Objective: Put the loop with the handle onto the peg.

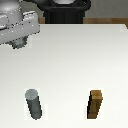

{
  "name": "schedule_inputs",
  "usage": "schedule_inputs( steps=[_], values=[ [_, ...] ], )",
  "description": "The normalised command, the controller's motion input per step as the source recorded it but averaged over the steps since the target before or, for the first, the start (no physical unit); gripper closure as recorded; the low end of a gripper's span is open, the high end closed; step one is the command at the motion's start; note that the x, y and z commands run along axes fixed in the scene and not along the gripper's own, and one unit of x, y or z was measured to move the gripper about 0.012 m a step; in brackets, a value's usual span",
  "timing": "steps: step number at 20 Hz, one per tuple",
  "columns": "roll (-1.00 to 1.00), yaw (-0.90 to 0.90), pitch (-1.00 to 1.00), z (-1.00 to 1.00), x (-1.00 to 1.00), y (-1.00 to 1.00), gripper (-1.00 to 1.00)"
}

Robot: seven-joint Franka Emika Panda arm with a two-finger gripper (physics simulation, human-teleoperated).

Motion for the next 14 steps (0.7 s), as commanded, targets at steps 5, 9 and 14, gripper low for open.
schedule_inputs(
  steps=[5,9,14],
  values=[
    [0.0,-0.61,0.0,0.0,0.2,0.0,1.0],
    [0.0,-0.92,0.0,0.0,0.0,0.0,1.0],
    [0.0,-0.98,0.0,0.0,0.0,0.0,1.0]
  ],
)
